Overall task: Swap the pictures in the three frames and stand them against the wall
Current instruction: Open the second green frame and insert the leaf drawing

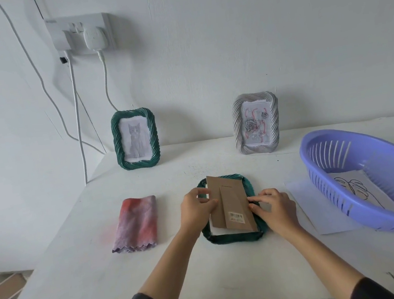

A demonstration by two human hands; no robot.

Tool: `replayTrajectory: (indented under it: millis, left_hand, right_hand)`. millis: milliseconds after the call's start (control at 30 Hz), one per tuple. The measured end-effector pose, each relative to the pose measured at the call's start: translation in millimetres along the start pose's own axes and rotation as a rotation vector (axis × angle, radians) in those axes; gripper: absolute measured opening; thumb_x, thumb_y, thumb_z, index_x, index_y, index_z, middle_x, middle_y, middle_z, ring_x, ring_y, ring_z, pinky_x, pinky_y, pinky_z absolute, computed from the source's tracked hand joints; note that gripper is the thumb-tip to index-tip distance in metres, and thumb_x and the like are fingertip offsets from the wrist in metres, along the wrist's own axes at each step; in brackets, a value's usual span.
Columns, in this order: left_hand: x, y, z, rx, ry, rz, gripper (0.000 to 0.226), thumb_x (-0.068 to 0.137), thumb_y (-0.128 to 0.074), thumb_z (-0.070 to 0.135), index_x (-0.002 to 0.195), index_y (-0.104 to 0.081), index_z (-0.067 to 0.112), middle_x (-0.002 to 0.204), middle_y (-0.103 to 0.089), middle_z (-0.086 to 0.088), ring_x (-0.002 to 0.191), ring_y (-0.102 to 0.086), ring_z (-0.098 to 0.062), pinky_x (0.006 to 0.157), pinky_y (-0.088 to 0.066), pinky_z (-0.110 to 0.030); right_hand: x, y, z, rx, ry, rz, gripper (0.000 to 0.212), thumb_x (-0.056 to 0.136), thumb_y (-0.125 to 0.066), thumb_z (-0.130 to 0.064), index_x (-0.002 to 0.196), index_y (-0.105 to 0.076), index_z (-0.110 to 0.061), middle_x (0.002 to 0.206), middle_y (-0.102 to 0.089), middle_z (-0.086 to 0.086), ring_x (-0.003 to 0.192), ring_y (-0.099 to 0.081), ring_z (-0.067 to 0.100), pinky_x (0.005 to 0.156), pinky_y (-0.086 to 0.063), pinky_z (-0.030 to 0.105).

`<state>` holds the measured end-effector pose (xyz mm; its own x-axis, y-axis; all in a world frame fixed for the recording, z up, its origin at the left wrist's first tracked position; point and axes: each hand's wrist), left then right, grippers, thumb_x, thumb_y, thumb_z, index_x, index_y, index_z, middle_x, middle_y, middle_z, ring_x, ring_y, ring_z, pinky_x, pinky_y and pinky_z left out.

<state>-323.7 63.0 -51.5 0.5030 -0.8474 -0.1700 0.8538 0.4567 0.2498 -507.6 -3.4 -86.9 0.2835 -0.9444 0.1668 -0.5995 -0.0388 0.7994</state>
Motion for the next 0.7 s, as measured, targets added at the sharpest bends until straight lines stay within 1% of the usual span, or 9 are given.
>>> replayTrajectory:
  millis: [67,167,300,467,500,567,600,633,700]
  left_hand:
    - [-0.8,0.3,1.5,-0.05,0.027,-0.074,0.032,0.085,-0.058,0.003,0.117,-0.057,0.011,0.083,-0.065,-0.007,0.071,-0.062,-0.019,0.063,-0.052,-0.031]
    - [-0.5,7.1,5.8,-0.137,0.048,-0.122,0.039,0.09,-0.048,-0.002,0.126,-0.053,0.012,0.081,-0.061,-0.005,0.072,-0.059,-0.018,0.068,-0.052,-0.031]
    - [9.9,36.2,10.5,-0.128,0.024,0.028,0.037,0.092,-0.043,-0.001,0.125,-0.054,0.011,0.082,-0.057,-0.005,0.078,-0.055,-0.022,0.067,-0.048,-0.031]
    - [21.4,75.8,1.0,-0.011,0.033,0.239,0.035,0.093,-0.041,0.003,0.124,-0.056,0.01,0.112,-0.061,-0.014,0.086,-0.057,-0.026,0.064,-0.05,-0.028]
    - [21.5,78.8,-2.2,0.018,0.039,0.25,0.036,0.093,-0.041,0.003,0.124,-0.056,0.011,0.117,-0.061,-0.015,0.09,-0.059,-0.028,0.067,-0.052,-0.03]
    - [18.7,79.7,-6.9,0.072,0.051,0.249,0.035,0.093,-0.042,0.006,0.125,-0.055,0.012,0.122,-0.06,-0.016,0.101,-0.062,-0.033,0.082,-0.054,-0.038]
    - [16.2,78.8,-8.2,0.099,0.056,0.238,0.035,0.094,-0.042,0.008,0.127,-0.054,0.013,0.124,-0.06,-0.016,0.102,-0.062,-0.034,0.085,-0.054,-0.041]
    - [14.2,77.3,-9.5,0.134,0.054,0.226,0.036,0.094,-0.041,0.009,0.128,-0.052,0.013,0.125,-0.059,-0.015,0.1,-0.062,-0.032,0.084,-0.055,-0.04]
    - [10.4,74.5,-10.1,0.233,0.039,0.213,0.039,0.095,-0.035,0.008,0.132,-0.048,0.012,0.126,-0.056,-0.013,0.084,-0.06,-0.021,0.068,-0.054,-0.032]
  right_hand:
    - [-0.3,1.4,-1.1,0.007,-0.005,-0.014,0.027,0.085,-0.061,-0.039,0.111,-0.065,-0.036,0.112,-0.058,-0.007,0.107,-0.049,0.017,0.086,-0.036,0.029]
    - [0.1,2.8,-2.5,0.005,-0.01,-0.029,0.029,0.086,-0.057,-0.042,0.116,-0.061,-0.041,0.113,-0.055,-0.007,0.11,-0.048,0.018,0.091,-0.037,0.03]
    - [-1.8,1.7,-2.0,-0.017,0.013,-0.066,0.029,0.082,-0.061,-0.046,0.112,-0.061,-0.046,0.108,-0.048,-0.011,0.108,-0.044,0.015,0.096,-0.033,0.03]
    - [-2.4,1.5,-3.0,-0.051,0.014,-0.076,0.031,0.08,-0.063,-0.047,0.111,-0.062,-0.046,0.114,-0.049,-0.009,0.109,-0.043,0.015,0.095,-0.03,0.029]
    - [-2.5,1.8,-3.1,-0.053,0.013,-0.077,0.031,0.08,-0.063,-0.047,0.111,-0.062,-0.046,0.115,-0.049,-0.009,0.109,-0.043,0.015,0.095,-0.03,0.029]
    - [-2.8,2.2,-3.3,-0.059,0.013,-0.08,0.031,0.08,-0.063,-0.047,0.111,-0.061,-0.046,0.115,-0.048,-0.009,0.109,-0.043,0.016,0.094,-0.029,0.029]
    - [-2.8,2.1,-3.5,-0.06,0.01,-0.082,0.031,0.081,-0.063,-0.047,0.111,-0.061,-0.046,0.116,-0.048,-0.009,0.11,-0.043,0.016,0.094,-0.029,0.029]
    - [-2.7,2.1,-3.8,-0.061,0.008,-0.085,0.031,0.081,-0.063,-0.047,0.111,-0.061,-0.047,0.116,-0.048,-0.009,0.11,-0.042,0.016,0.095,-0.029,0.029]
    - [-2.5,1.6,-3.9,-0.058,0.005,-0.088,0.031,0.081,-0.062,-0.047,0.111,-0.061,-0.047,0.117,-0.048,-0.009,0.11,-0.042,0.015,0.098,-0.031,0.031]
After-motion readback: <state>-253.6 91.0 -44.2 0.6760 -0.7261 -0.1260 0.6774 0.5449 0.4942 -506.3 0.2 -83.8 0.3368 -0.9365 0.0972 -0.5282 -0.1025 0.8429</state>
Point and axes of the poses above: each hand's wrist, its own x-axis towards the middle knuckle, its own y-axis out of the back of the hand, z = x × y
